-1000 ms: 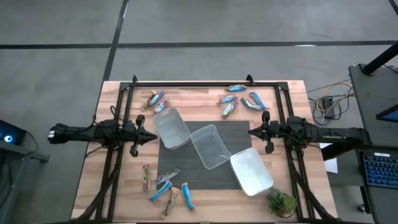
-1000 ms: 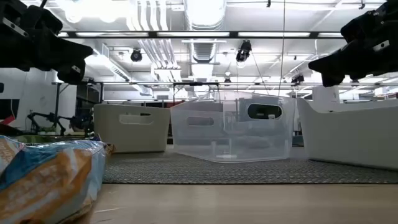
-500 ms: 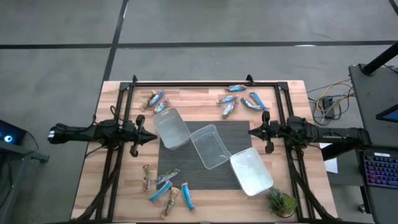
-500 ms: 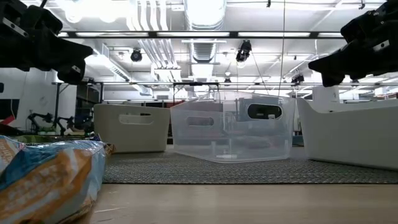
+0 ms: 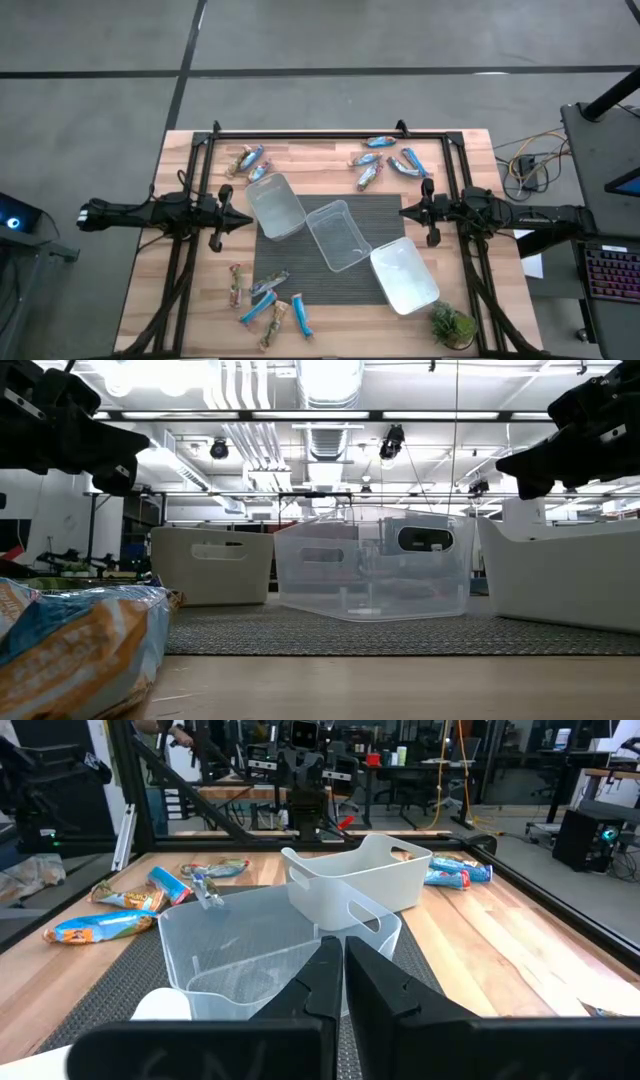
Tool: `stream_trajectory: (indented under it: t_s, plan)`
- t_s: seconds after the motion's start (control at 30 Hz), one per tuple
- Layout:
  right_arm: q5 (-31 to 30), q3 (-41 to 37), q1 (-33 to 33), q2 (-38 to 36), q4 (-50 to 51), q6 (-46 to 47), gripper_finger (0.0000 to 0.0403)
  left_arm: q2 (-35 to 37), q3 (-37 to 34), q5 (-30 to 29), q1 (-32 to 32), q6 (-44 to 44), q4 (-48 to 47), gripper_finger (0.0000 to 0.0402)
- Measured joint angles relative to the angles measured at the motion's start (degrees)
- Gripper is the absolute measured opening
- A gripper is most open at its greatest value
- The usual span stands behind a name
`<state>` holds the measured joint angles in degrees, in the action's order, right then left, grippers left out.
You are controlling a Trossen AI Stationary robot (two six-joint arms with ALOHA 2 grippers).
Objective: Pick and place Granola Bars by type
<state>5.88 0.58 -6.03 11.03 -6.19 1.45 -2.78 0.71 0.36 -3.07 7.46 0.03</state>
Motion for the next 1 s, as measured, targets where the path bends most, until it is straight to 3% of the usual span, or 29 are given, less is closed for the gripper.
stream_trajectory:
  t_s: [0.8,1.0]
  plan:
    - [0.1,0.0,0.0,0.0,-0.2,0.0,0.0009,0.0,0.0,0.0,0.0,0.0,0.0,0.0000]
    - [0.1,0.0,0.0,0.0,-4.2,3.5,0.0009,0.0,-0.1,0.0,0.0,0.0,1.0,0.0000]
